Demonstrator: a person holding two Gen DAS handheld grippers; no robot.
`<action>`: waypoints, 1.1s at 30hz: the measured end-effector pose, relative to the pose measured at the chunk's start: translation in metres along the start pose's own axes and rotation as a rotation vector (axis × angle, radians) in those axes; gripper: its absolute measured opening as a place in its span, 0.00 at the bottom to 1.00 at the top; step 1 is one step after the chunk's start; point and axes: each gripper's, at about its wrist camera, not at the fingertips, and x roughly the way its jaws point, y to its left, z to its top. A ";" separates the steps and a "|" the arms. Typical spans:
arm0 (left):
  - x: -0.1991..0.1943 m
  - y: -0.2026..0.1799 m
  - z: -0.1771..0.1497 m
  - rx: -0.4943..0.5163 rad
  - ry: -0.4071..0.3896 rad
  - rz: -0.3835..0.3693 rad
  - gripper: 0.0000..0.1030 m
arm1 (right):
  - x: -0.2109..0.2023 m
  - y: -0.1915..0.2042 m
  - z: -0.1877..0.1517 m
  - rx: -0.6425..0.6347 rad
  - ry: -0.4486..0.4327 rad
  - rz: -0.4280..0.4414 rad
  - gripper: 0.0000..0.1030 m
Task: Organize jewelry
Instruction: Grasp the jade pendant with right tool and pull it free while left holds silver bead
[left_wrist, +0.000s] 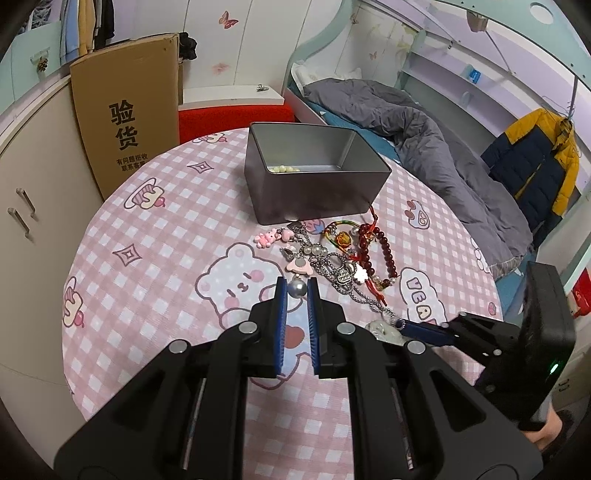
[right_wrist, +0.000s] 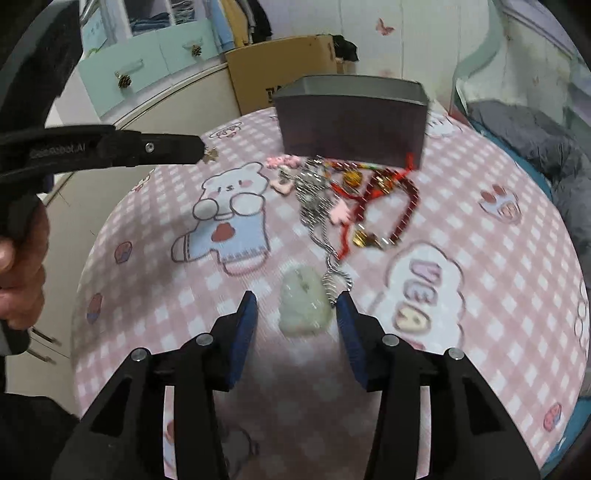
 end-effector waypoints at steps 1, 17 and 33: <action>-0.001 0.000 -0.001 -0.001 -0.001 0.002 0.10 | 0.002 0.002 0.001 -0.024 0.002 -0.025 0.34; -0.030 -0.006 0.041 0.020 -0.113 -0.021 0.10 | -0.071 -0.032 0.070 0.074 -0.206 0.172 0.26; -0.020 -0.010 0.046 0.024 -0.106 -0.013 0.10 | -0.031 -0.049 0.026 0.091 -0.046 0.108 0.29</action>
